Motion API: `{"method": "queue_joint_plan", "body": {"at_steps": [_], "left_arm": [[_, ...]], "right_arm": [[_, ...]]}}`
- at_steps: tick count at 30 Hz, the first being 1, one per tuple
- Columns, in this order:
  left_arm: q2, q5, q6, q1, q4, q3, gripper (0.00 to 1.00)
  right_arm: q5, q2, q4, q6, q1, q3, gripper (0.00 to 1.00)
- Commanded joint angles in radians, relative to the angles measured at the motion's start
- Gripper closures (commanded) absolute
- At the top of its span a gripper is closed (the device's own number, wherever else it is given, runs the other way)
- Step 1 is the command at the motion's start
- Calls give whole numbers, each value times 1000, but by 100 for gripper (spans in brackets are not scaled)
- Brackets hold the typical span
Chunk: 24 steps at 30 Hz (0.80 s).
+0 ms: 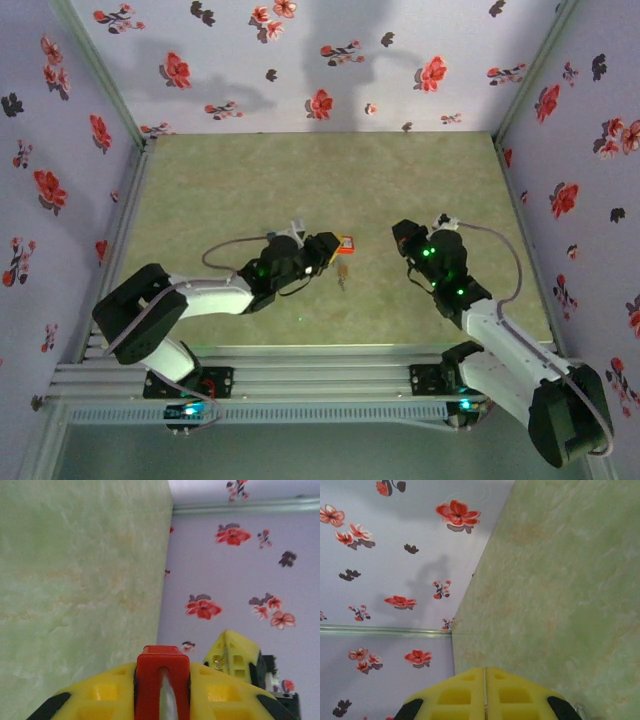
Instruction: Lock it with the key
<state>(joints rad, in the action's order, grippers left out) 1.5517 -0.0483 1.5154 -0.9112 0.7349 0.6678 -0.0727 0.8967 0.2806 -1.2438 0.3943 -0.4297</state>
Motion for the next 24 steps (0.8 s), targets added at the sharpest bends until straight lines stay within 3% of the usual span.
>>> {"method": "queue_joint_plan", "body": {"at_steps": [1,11,19,24], "left_arm": [[-5,-135,-100,24,-177,89,100],[73,-339,-395,88,-706,392,100],[224,-379,-676,103,-1143,731,100],[355,-393,-754,113,-1281,893,100]], "right_arm": [[-89,-15,-92,93,-29,-51,100],[-225,-53,-261,269,-100,-124,100],[-292,-69,-360,372,-118,-161,100],[-301,-117,-405,406,-128,-169,100]]}}
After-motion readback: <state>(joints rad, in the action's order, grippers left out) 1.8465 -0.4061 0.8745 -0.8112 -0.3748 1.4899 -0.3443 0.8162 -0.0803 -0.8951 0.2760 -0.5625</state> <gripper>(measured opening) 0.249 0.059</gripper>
